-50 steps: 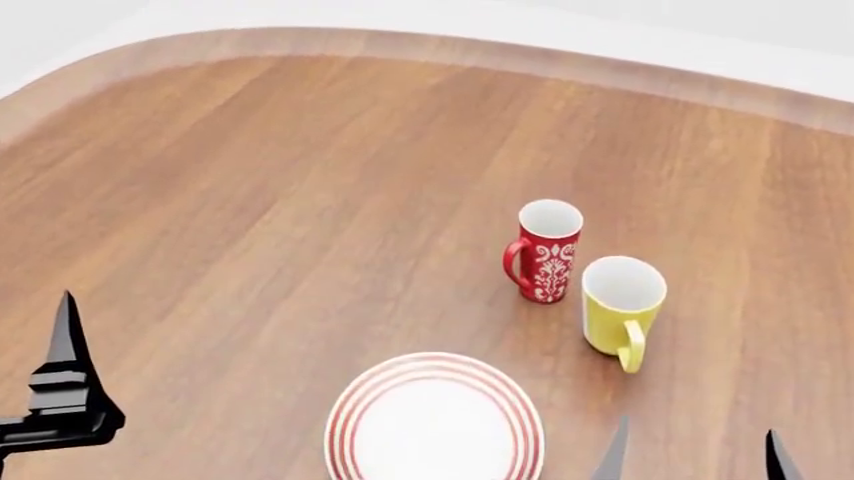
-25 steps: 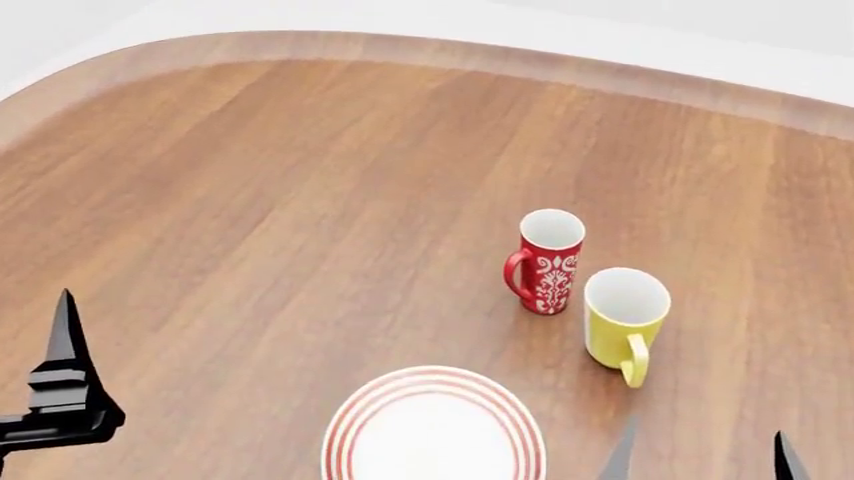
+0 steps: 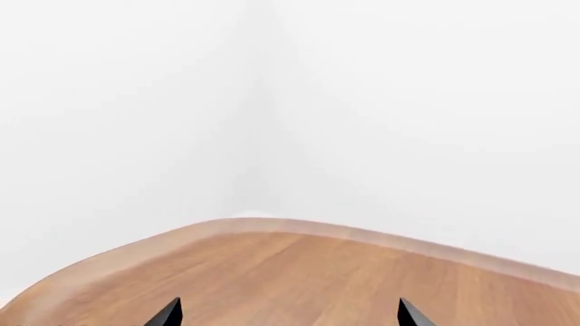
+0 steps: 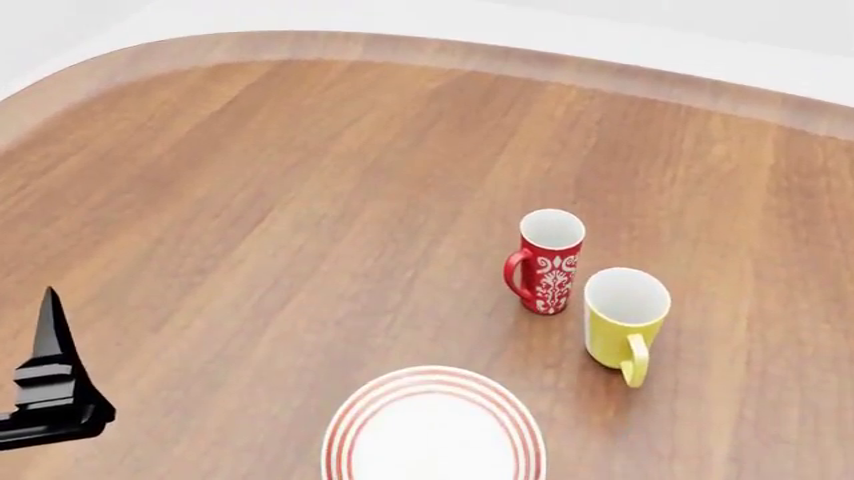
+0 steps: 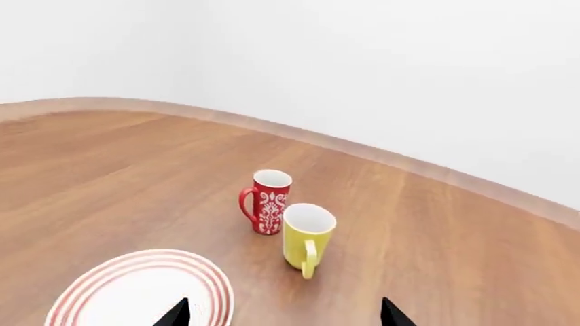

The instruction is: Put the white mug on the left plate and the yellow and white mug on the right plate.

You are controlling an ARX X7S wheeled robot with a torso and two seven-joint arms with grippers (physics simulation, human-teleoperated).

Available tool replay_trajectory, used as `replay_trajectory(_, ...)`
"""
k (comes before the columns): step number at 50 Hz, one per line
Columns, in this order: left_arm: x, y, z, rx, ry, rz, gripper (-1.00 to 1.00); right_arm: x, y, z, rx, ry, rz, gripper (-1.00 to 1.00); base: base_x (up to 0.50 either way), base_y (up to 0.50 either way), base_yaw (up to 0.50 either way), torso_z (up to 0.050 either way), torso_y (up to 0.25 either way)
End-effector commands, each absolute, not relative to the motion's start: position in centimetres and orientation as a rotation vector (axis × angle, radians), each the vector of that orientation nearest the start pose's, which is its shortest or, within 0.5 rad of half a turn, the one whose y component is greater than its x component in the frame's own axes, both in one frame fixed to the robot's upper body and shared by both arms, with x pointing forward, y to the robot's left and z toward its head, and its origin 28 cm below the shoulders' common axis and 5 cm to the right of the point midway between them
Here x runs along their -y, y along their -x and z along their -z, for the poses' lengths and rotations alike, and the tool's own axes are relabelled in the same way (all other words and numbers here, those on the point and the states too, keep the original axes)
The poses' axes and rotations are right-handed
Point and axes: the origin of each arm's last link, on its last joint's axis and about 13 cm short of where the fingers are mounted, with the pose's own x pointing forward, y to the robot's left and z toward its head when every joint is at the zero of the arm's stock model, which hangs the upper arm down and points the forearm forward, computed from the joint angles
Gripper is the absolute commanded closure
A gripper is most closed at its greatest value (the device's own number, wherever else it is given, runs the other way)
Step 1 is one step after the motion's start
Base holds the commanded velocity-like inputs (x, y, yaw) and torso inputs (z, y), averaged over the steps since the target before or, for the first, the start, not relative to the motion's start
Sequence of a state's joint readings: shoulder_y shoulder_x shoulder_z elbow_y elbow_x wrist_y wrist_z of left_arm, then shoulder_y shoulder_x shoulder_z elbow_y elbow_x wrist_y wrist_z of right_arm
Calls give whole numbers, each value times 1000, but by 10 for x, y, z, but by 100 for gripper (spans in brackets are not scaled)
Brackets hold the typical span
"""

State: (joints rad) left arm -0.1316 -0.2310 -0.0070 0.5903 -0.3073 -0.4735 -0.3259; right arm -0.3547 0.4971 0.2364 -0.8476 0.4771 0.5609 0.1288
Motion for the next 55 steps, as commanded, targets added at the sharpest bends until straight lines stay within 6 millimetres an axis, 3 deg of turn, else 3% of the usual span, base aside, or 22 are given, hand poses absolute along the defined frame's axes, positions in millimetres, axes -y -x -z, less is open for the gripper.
replay_trajectory(1, -231, -216, -138, 229, 81, -185, -100, 181, -106, -134, -159, 128, -213, -100, 0, 0, 0, 0, 0)
replay_trajectory(30, -231, -213, -141, 231, 86, -186, -100, 164, -76, -145, -245, 229, -610, -100, 0, 0, 0, 0, 0)
replay_trajectory(43, -230, -214, -142, 236, 93, -186, -100, 167, -103, -143, -326, 281, -682, -100, 0, 0, 0, 0, 0)
replay_trajectory(55, -229, -213, -142, 240, 94, -183, -100, 177, -151, -133, -387, 228, -698, -100, 0, 0, 0, 0, 0)
